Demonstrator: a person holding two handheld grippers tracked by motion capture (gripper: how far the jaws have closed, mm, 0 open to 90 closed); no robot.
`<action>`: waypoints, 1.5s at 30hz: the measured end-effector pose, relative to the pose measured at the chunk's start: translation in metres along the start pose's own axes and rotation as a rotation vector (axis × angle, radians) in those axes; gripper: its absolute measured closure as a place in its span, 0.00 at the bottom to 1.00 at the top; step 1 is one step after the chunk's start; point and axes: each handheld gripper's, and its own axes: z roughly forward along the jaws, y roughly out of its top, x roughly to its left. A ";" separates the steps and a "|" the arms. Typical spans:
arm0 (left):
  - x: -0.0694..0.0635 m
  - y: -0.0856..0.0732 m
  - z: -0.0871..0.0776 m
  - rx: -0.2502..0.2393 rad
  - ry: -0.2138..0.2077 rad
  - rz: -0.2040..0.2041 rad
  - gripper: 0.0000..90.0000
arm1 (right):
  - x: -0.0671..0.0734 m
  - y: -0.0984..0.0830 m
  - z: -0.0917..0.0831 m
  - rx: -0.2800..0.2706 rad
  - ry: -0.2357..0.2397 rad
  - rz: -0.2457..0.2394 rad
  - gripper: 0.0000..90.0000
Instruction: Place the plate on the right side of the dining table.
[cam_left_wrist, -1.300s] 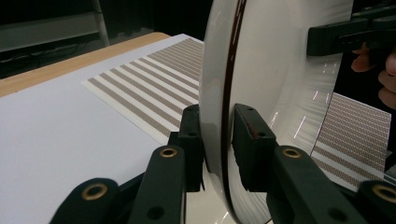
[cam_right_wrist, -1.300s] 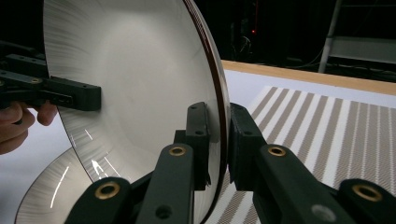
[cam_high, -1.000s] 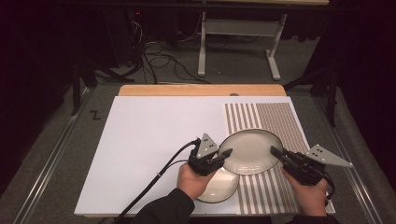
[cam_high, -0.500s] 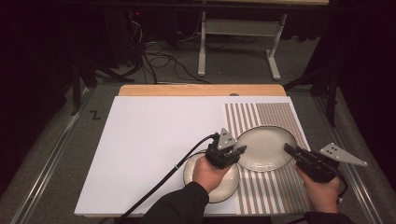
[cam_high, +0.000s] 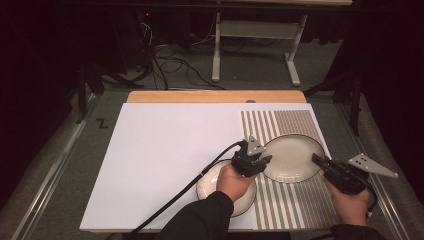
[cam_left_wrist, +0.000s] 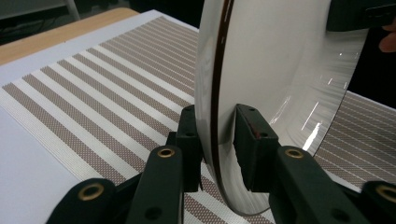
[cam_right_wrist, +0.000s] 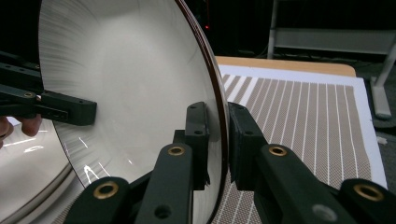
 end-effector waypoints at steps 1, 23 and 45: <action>0.000 0.000 0.002 0.007 0.002 0.000 0.80 | -0.001 -0.002 0.001 0.002 -0.005 0.003 0.90; 0.003 -0.010 0.027 0.104 0.045 -0.015 0.84 | -0.014 -0.026 0.009 0.046 -0.025 0.034 0.92; 0.005 -0.007 0.031 0.090 0.066 -0.028 0.76 | -0.016 -0.029 0.008 0.067 -0.020 0.032 0.94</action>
